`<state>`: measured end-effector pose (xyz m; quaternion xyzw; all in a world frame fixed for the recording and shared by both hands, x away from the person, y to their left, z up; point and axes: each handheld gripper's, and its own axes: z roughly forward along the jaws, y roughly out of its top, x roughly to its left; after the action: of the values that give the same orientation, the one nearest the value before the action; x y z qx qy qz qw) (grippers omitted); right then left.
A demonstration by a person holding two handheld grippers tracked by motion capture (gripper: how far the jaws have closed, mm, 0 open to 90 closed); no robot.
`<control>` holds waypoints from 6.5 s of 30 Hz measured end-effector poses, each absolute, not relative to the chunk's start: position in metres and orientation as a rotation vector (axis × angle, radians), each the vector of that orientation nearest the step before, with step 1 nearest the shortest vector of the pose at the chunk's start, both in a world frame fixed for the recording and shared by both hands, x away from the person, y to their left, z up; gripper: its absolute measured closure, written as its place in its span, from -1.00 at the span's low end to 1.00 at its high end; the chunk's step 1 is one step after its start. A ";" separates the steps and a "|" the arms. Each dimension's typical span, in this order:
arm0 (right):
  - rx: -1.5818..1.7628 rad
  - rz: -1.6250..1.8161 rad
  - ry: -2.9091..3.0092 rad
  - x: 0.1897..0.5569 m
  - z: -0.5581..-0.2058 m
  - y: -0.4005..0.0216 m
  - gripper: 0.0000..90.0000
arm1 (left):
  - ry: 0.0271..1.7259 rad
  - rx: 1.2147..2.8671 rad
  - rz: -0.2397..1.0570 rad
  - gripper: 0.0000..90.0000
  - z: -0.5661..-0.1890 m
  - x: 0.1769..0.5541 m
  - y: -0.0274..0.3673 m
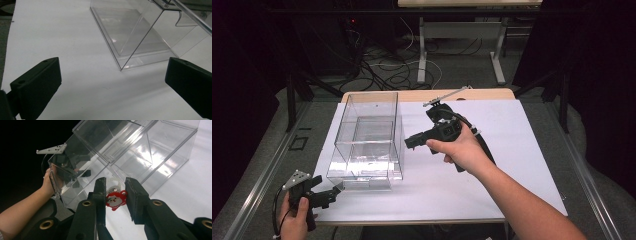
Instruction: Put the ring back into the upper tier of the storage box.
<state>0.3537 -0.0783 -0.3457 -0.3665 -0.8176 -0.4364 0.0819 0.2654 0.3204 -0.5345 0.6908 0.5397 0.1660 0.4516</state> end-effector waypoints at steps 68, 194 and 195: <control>-0.912 -1.174 -2.532 0.348 -0.366 0.022 0.57 | 1.328 1.702 0.408 -0.98 -0.534 0.266 0.322; -1.732 -1.568 -2.506 0.303 -0.511 -0.251 -1.00 | 1.360 1.700 0.402 -0.98 -0.537 0.268 0.319; -1.746 -1.565 -2.501 0.303 -0.515 -0.253 -1.00 | 1.360 1.700 0.401 -0.98 -0.537 0.268 0.319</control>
<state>0.3034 -0.2534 -0.5145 -0.5041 -0.7220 -0.4519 -0.1426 0.2684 0.3194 -0.5372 0.6866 0.5494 0.1622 0.4476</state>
